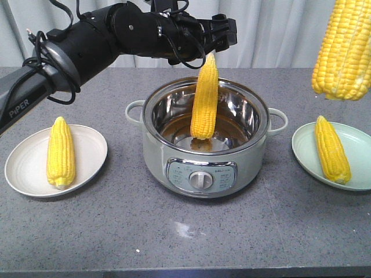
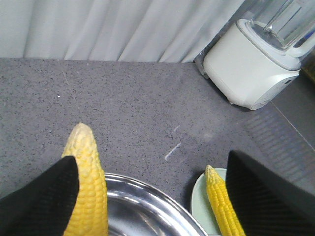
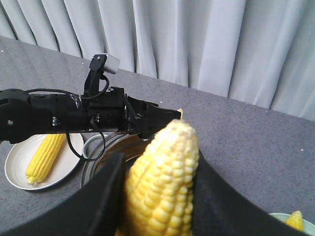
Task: Distribute corn equally
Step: 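Lower the left gripper onto the last corn ear and close, then lift the last corn ear out of the pot with the left gripper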
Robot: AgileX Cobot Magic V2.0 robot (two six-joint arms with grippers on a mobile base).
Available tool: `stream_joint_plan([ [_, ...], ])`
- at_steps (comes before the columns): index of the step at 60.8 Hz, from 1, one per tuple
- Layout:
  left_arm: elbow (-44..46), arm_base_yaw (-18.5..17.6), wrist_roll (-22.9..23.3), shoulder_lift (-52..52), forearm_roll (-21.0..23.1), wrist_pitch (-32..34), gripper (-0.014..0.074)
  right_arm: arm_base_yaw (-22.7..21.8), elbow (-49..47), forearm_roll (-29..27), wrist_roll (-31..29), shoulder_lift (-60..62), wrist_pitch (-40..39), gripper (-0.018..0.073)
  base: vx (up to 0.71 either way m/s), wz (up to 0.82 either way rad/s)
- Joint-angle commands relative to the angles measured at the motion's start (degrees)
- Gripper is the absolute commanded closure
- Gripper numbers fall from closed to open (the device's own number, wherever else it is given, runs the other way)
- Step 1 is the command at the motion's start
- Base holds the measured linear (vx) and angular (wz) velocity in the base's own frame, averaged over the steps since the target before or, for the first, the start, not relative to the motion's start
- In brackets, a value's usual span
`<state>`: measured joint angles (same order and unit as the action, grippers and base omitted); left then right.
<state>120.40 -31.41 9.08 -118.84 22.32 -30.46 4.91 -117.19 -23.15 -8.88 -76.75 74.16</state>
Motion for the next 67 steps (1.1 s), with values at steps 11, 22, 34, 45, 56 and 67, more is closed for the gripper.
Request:
stream_joint_plan([
  [11, 2.29, 2.01, -0.02, 2.23, 0.63, 2.54, 0.0004, -0.36, -1.09, -0.74, -0.45, 1.29, -0.27, 0.0564, 0.0, 0.0],
  [22, 2.29, 2.08, -0.19, 0.41, 0.72, 2.58, 0.0004, -0.36, -1.09, -0.74, -0.45, 1.29, -0.27, 0.0564, 0.0, 0.0],
  [34, 2.21, 2.08, -0.19, -1.04, 1.11, 3.13, 0.0004, -0.36, -1.09, -0.67, -0.45, 1.29, -0.27, 0.0564, 0.0, 0.0],
  [45, 2.21, 2.08, -0.19, -2.76, 1.25, 3.65, 0.0004, -0.36, -1.09, -0.67, -0.45, 1.29, -0.27, 0.0564, 0.0, 0.0],
  [56, 2.21, 2.02, -0.19, -4.07, 2.4, 3.65, 0.0004, -0.36, -1.09, -0.67, -0.45, 1.29, -0.27, 0.0564, 0.0, 0.0],
  [67, 2.21, 2.02, -0.7, -4.54, 2.55, 3.64, 0.0005, -0.36, -1.09, -0.67, -0.45, 1.29, -0.27, 0.0564, 0.0, 0.0],
])
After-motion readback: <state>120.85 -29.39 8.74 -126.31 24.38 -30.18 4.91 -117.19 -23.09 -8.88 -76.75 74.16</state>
